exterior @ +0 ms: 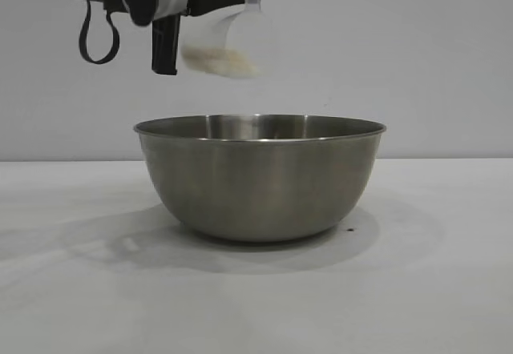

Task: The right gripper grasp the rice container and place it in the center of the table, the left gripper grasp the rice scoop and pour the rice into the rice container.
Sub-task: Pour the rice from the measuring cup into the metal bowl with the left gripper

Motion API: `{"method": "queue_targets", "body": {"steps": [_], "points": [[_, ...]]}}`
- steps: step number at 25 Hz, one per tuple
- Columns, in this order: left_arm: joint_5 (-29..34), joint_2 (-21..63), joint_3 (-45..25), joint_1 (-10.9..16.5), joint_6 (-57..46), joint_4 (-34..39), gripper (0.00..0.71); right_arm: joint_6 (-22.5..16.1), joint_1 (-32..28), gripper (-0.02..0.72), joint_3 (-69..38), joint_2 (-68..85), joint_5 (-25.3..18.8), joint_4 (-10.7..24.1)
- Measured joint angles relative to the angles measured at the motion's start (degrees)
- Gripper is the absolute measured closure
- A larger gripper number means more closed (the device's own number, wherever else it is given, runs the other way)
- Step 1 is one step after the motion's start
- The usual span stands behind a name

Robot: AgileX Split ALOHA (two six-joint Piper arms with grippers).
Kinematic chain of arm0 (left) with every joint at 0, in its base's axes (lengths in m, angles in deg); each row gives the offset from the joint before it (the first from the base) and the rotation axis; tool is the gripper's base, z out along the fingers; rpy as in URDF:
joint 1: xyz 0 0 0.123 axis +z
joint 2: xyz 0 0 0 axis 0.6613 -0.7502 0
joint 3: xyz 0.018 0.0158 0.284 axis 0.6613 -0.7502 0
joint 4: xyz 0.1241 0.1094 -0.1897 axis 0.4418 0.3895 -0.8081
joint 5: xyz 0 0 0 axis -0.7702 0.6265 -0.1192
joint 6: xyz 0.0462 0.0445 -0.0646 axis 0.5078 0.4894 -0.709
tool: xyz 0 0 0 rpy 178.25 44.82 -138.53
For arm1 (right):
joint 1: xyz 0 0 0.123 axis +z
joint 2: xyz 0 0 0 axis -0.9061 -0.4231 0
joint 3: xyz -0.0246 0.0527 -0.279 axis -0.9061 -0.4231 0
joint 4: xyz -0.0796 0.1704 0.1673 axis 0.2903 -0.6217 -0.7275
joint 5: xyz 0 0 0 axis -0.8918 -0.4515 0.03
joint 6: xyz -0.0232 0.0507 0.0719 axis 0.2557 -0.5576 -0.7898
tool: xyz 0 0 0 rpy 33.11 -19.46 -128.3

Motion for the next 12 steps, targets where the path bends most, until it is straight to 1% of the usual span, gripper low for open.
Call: {"method": "queue_targets", "body": {"steps": [4, 8, 12], "points": [[1.23, 0.0, 0.0, 0.0, 4.91, 0.34, 0.71, 0.0, 0.0, 0.16, 0.0, 0.0, 0.0, 0.0], [1.23, 0.0, 0.0, 0.0, 9.29, 2.93, 0.71, 0.0, 0.0, 0.16, 0.0, 0.0, 0.0, 0.0], [1.35, 0.0, 0.0, -0.59, 14.4, 3.83, 0.71, 0.0, 0.0, 0.16, 0.0, 0.0, 0.0, 0.0]]}}
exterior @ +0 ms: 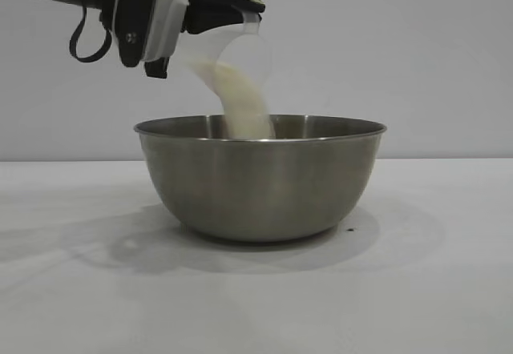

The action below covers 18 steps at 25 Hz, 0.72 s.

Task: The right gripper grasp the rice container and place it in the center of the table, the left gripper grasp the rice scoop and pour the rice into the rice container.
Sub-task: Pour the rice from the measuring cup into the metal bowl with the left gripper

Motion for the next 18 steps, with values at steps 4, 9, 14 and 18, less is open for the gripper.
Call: {"method": "queue_targets", "body": {"steps": [4, 9, 14, 18], "points": [[0.0, 0.0, 0.0, -1.1, 8.03, 0.23, 0.71, 0.0, 0.0, 0.16, 0.0, 0.0, 0.0, 0.0], [0.0, 0.0, 0.0, -2.13, 11.08, 0.23, 0.71, 0.0, 0.0, 0.16, 0.0, 0.0, 0.0, 0.0], [0.0, 0.0, 0.0, -2.13, 14.74, 0.23, 0.71, 0.0, 0.0, 0.16, 0.0, 0.0, 0.0, 0.0], [-0.21, 0.0, 0.0, -2.13, 16.65, 0.23, 0.71, 0.0, 0.0, 0.16, 0.0, 0.0, 0.0, 0.0]]}}
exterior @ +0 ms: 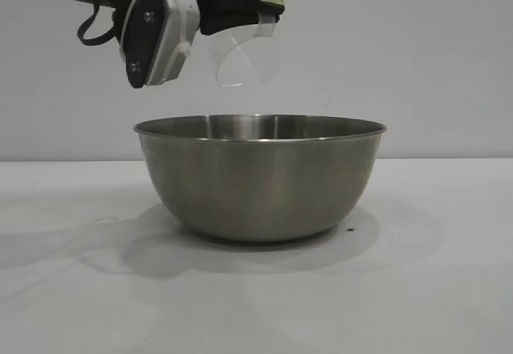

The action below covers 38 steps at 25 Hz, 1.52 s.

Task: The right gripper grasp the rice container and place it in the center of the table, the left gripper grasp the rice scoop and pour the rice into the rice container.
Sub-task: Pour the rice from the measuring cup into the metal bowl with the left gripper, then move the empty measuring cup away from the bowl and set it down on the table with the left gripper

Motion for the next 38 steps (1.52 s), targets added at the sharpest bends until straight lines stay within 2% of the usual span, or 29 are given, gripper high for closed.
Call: {"method": "queue_targets", "body": {"steps": [13, 18, 24, 28, 32, 38], "points": [[-4.52, 0.0, 0.0, -0.59, 4.39, -0.44, 0.71, -0.08, 0.0, 0.16, 0.0, 0.0, 0.0, 0.0], [-5.71, 0.0, 0.0, -0.59, -1.7, -0.57, 0.71, -0.08, 0.0, 0.16, 0.0, 0.0, 0.0, 0.0], [-5.98, 0.0, 0.0, -0.59, -21.95, -1.22, 0.71, -0.08, 0.0, 0.16, 0.0, 0.0, 0.0, 0.0], [-5.98, 0.0, 0.0, -0.59, -38.79, -6.09, 0.71, -0.08, 0.0, 0.16, 0.0, 0.0, 0.0, 0.0], [-6.31, 0.0, 0.0, -0.59, -55.39, -16.26, 0.71, -0.08, 0.0, 0.16, 0.0, 0.0, 0.0, 0.0], [-6.29, 0.0, 0.0, -0.59, -74.88, -34.93, 0.71, -0.08, 0.0, 0.16, 0.0, 0.0, 0.0, 0.0]]}}
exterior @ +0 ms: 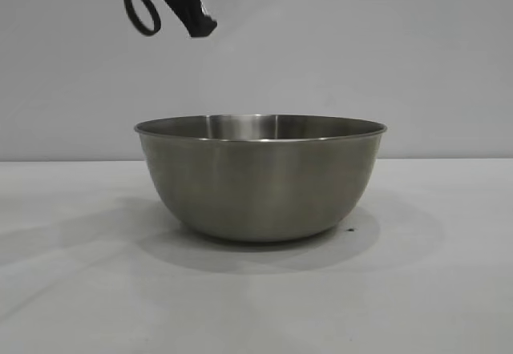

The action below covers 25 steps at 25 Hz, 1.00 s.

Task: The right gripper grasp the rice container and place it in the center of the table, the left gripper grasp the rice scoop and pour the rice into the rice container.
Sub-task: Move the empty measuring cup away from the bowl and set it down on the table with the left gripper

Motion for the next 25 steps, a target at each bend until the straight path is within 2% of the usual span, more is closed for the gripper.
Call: {"method": "queue_targets", "body": {"steps": [6, 10, 17, 25], "points": [[-0.13, 0.0, -2.78, 0.0, -14.66, -19.7, 0.71, 0.0, 0.0, 0.16, 0.0, 0.0, 0.0, 0.0], [-0.13, 0.0, -7.43, 0.0, -22.44, -28.22, 0.71, 0.0, 0.0, 0.16, 0.0, 0.0, 0.0, 0.0], [-0.03, 0.0, -15.93, 0.0, -28.41, -36.83, 0.71, 0.0, 0.0, 0.16, 0.0, 0.0, 0.0, 0.0], [-0.13, -1.25, -21.71, 0.0, -29.05, -41.5, 0.71, 0.0, 0.0, 0.16, 0.0, 0.0, 0.0, 0.0]]}}
